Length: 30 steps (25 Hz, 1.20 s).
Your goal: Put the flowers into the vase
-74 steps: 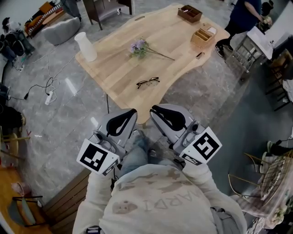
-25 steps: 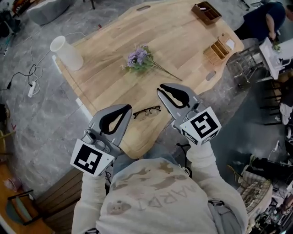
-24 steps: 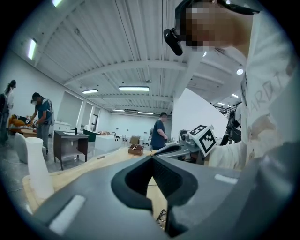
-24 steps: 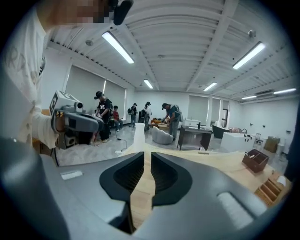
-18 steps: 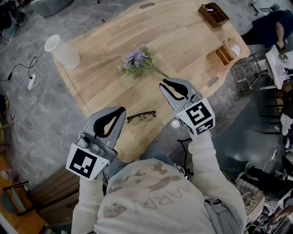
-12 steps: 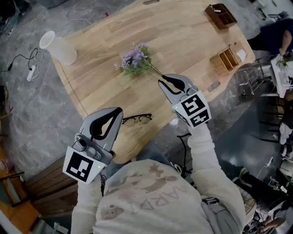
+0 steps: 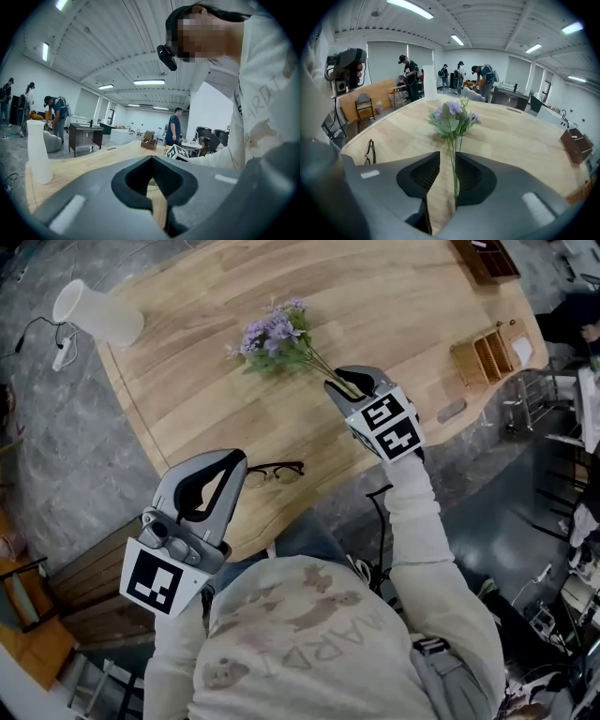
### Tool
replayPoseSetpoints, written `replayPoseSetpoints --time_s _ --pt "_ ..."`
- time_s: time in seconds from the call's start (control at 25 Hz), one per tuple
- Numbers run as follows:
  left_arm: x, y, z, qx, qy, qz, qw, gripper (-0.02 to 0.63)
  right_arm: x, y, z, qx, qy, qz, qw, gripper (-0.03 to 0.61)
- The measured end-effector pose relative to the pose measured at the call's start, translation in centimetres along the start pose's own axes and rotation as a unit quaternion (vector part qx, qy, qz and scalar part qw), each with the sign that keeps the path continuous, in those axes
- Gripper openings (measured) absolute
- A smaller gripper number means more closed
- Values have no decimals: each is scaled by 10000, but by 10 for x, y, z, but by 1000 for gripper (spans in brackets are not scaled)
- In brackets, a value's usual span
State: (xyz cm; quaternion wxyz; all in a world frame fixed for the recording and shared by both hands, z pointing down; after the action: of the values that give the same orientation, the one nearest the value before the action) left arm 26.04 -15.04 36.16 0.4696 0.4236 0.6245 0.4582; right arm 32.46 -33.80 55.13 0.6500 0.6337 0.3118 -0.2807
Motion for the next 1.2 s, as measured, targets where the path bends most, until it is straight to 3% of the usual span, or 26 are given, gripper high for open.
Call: replayPoseSetpoints --time_s 0.4,0.8,0.96,1.2 --pt "-19 13 -7 154 -98 -182 9997 0 -41 18 9 270 -432 -974 9939 148" --pt "-22 15 -14 248 -218 -186 9993 0 -56 21 13 357 -407 -1478 9875 54" --pt "-18 14 -13 222 -274 -146 9993 0 -55 16 10 301 -439 -1354 9894 40" --pt "-1 10 -11 152 -423 -69 9990 0 -41 -11 2 327 -374 -761 9959 37"
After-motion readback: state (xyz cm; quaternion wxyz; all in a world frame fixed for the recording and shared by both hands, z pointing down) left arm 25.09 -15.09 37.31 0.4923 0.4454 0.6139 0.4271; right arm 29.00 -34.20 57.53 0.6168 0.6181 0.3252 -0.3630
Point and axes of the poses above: the fingertips, and each gripper's own axes: x backward along the fingers, z to its right, y out of its underside, the point moved 2 cm from there along x, backward along the fingers, and after that the axes turned 3 degrees about -x, right-handed, at the moved point
